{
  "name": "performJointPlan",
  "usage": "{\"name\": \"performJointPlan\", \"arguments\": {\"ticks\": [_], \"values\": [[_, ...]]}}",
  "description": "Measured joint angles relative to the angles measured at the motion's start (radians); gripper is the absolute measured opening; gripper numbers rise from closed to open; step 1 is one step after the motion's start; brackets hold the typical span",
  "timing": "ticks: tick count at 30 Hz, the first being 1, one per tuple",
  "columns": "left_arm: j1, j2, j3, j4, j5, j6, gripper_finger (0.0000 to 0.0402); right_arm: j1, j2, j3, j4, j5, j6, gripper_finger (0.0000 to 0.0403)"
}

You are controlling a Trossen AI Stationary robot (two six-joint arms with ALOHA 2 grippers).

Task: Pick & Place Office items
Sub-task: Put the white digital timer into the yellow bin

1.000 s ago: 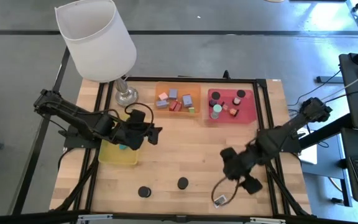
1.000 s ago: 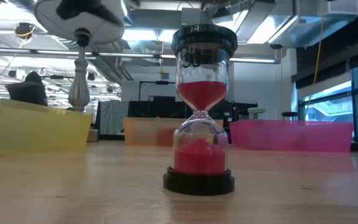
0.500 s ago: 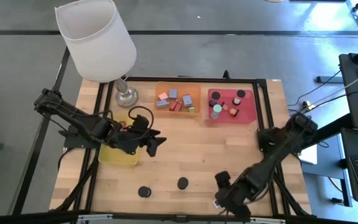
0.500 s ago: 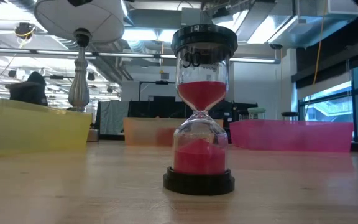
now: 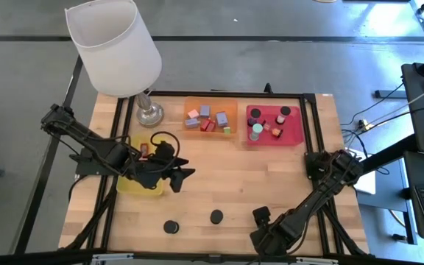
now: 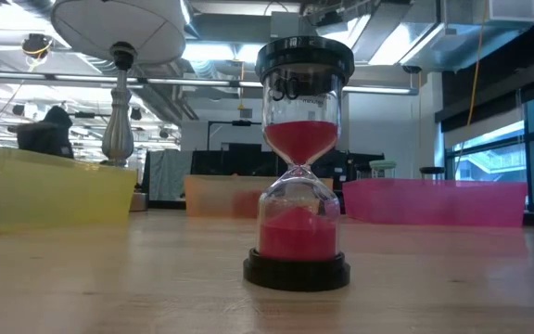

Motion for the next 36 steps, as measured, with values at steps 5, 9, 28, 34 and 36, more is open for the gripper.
{"name": "performJointPlan", "arguments": {"ticks": [5,9,28,34,36], "values": [[-0.007,0.000,0.000,0.000,0.000,0.000,0.0239,0.001,0.016,0.004,0.001,0.017,0.013,0.0322],[-0.007,0.000,0.000,0.000,0.005,0.000,0.0239,0.002,0.018,0.004,0.001,0.014,-0.028,0.0314],[-0.007,0.000,0.000,0.088,0.009,0.000,0.0239,-0.010,-0.039,-0.007,-0.084,0.028,0.114,0.0150],[-0.006,0.000,0.000,0.202,0.010,0.000,0.0239,-0.017,-0.239,-0.004,-0.237,0.205,0.224,0.0155],[-0.006,-0.001,0.000,0.241,0.009,-0.001,0.0239,-0.025,-0.323,-0.003,-0.264,0.308,0.256,0.0161]]}}
